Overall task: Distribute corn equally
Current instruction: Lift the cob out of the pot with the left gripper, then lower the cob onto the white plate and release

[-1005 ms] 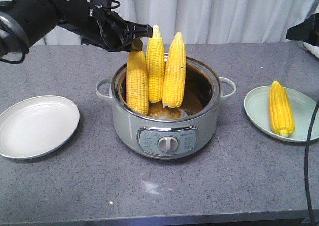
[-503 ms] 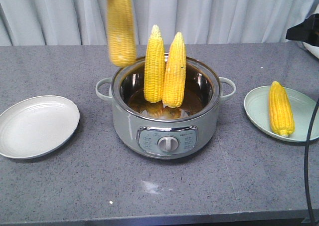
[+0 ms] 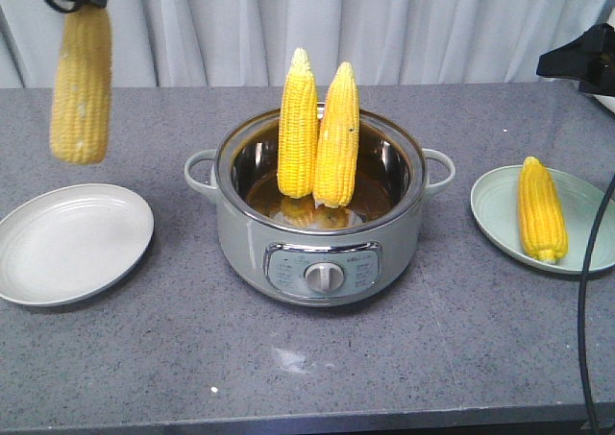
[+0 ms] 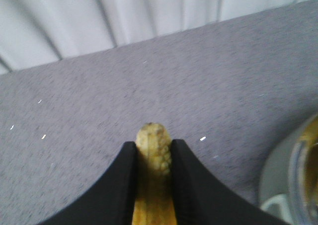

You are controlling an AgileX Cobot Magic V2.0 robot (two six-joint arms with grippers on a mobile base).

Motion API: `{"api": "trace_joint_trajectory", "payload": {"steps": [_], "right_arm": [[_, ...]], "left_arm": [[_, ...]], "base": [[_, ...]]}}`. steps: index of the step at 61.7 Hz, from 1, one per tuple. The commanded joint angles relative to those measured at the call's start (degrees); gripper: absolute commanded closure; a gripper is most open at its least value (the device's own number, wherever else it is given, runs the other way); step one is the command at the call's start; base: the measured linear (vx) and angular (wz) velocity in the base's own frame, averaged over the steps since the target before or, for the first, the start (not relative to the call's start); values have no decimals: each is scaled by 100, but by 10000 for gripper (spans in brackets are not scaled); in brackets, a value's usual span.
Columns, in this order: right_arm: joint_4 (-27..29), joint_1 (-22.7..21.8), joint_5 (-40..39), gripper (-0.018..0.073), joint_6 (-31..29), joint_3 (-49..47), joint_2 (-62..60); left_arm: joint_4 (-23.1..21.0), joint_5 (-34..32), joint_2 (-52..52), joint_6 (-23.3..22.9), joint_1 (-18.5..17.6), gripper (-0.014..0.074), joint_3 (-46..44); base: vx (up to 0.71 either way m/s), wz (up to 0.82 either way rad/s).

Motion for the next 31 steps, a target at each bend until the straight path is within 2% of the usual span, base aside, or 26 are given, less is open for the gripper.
{"api": "trace_joint_trajectory", "payload": {"steps": [1, 8, 15, 31], "right_arm": [[377, -18, -34, 32, -16, -175, -268], [414, -18, -28, 32, -16, -175, -268], [538, -18, -28, 32, -87, -175, -268], [644, -18, -15, 32, -173, -175, -268]], "left_arm": [[5, -190, -200, -88, 318, 603, 113], [-361, -318, -200, -83, 756, 603, 657], [-721, -634, -200, -69, 1022, 603, 1269], [-846, -1188, -200, -27, 1130, 603, 2421]], "base": [[0, 0], [0, 0], [0, 0], [0, 0]]}}
